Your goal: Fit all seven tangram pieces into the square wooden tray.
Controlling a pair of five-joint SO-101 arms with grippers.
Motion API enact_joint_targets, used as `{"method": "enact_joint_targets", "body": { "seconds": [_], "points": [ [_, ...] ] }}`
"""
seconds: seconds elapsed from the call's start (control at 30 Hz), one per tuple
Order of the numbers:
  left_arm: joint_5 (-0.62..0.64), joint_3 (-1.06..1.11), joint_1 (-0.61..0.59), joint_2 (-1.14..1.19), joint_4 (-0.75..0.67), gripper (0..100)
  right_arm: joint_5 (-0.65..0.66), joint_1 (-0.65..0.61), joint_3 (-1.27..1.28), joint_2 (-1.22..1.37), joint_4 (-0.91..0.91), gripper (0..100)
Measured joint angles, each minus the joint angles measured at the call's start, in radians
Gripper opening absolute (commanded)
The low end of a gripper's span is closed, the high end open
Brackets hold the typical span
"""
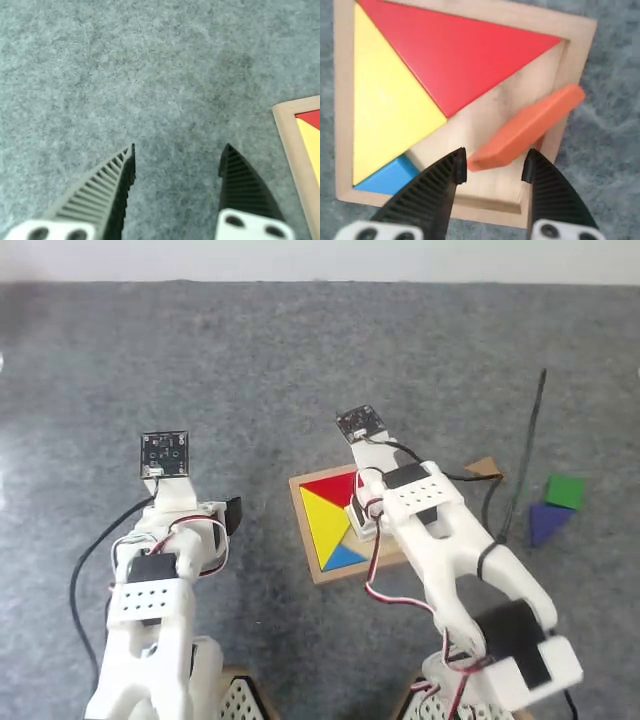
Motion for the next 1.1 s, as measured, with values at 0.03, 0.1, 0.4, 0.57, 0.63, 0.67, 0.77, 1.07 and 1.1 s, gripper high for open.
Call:
{"method": "enact_joint_targets", "body": {
  "seconds": [0.03,0.1,0.4,0.57,0.63,0.67,0.77,1.07,1.1],
  "points": [
    [0.000,0.000,0.000,0.000,0.000,27,-0.002,0.000,0.000,-0.028,0.009,19.1],
    [0.000,0.000,0.000,0.000,0.000,27,-0.002,-0.002,0.000,-0.098,0.035,19.1],
    [0.000,0.000,0.000,0.000,0.000,27,-0.005,0.025,0.000,-0.229,0.058,19.2],
    [0.000,0.000,0.000,0.000,0.000,27,-0.005,-0.006,0.000,-0.133,0.057,19.3],
    [0.000,0.000,0.000,0.000,0.000,27,-0.005,-0.031,-0.021,-0.086,0.055,19.1],
    [0.000,0.000,0.000,0.000,0.000,27,-0.005,-0.032,-0.035,-0.064,0.055,19.1],
    [0.000,0.000,0.000,0.000,0.000,27,-0.005,-0.025,-0.075,-0.008,0.055,19.1],
    [0.000,0.000,0.000,0.000,0.000,27,-0.005,0.041,-0.092,0.020,0.055,19.1],
    [0.000,0.000,0.000,0.000,0.000,27,-0.005,0.049,-0.092,0.020,0.055,19.1]
  ]
}}
